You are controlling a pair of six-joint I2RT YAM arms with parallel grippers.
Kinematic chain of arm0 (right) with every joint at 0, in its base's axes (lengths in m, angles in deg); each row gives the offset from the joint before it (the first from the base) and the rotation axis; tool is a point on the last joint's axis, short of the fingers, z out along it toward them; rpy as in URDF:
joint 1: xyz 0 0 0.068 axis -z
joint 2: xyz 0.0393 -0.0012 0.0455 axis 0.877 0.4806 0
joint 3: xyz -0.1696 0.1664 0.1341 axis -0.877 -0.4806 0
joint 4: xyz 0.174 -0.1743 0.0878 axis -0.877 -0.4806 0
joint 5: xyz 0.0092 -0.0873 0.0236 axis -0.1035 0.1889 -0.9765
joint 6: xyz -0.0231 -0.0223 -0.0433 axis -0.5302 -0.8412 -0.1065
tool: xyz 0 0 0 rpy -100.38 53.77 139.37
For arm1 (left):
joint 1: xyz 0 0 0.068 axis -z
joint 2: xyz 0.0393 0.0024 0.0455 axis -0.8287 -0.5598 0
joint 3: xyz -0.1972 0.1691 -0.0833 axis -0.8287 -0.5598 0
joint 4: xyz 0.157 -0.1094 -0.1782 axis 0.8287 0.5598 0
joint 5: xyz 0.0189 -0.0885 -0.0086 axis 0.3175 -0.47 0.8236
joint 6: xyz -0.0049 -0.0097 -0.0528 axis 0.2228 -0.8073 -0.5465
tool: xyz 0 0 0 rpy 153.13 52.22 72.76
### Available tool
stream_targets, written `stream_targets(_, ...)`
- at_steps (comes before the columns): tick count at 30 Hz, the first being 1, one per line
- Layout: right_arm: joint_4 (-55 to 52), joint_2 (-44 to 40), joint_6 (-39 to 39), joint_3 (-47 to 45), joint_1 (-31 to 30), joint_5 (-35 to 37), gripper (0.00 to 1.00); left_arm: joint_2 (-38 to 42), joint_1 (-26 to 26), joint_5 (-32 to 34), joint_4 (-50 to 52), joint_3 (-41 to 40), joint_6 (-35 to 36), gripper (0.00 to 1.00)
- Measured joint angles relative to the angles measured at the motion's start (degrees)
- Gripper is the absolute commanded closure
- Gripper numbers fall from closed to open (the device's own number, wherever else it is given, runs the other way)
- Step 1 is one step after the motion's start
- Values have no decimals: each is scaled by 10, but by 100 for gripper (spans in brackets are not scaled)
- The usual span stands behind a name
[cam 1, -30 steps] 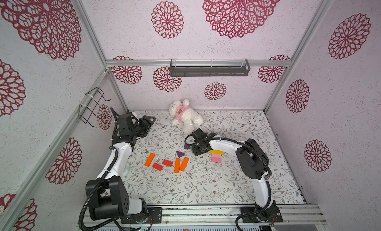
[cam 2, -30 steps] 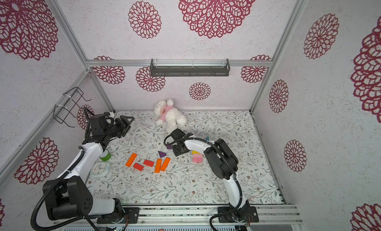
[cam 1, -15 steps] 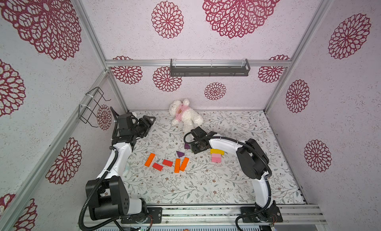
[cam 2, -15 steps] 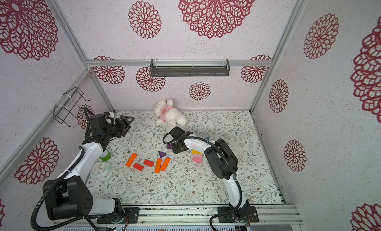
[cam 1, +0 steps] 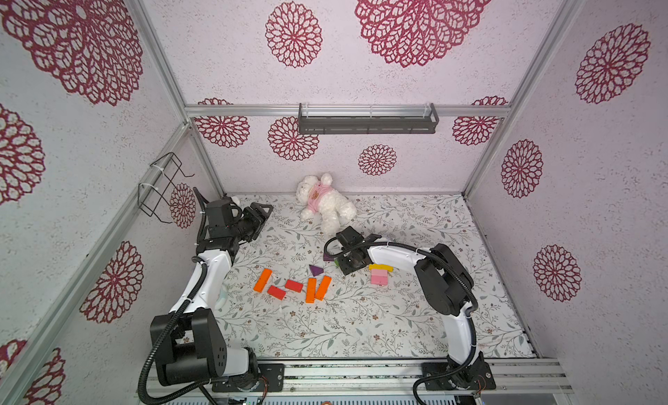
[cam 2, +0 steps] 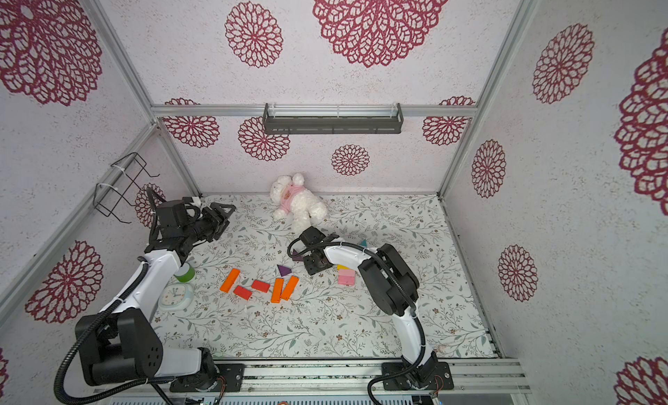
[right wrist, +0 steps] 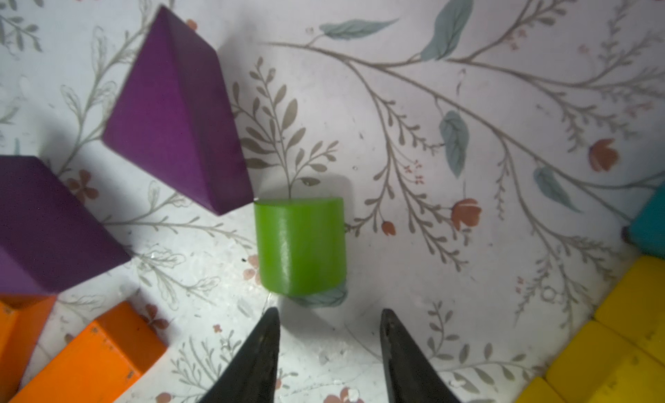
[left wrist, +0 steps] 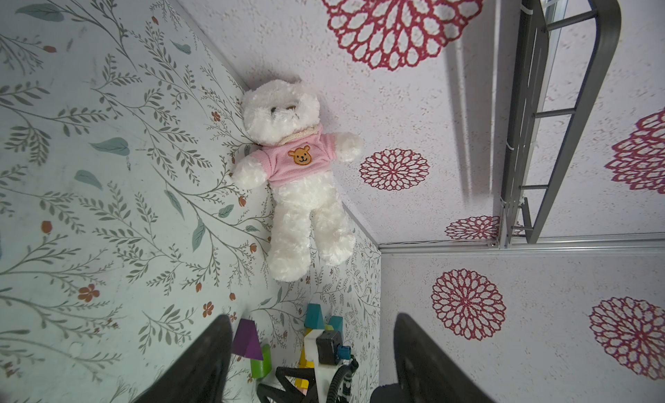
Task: Assemble a carrot with building blocks
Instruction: Assemble the building block at the center of the board.
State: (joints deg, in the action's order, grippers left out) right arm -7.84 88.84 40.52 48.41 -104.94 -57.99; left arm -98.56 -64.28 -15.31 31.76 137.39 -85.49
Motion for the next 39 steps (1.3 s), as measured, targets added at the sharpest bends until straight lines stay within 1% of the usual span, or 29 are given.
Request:
stream_targets(6,-2,2,-2,5,0,8,53,0,0,0,0,0,0,27)
stream_targets(15,-6,20,-6,49,0,18,53,0,0,0,0,0,0,27)
stream_targets(39,-16,39,-6,65,0,20,52,0,0,0,0,0,0,27)
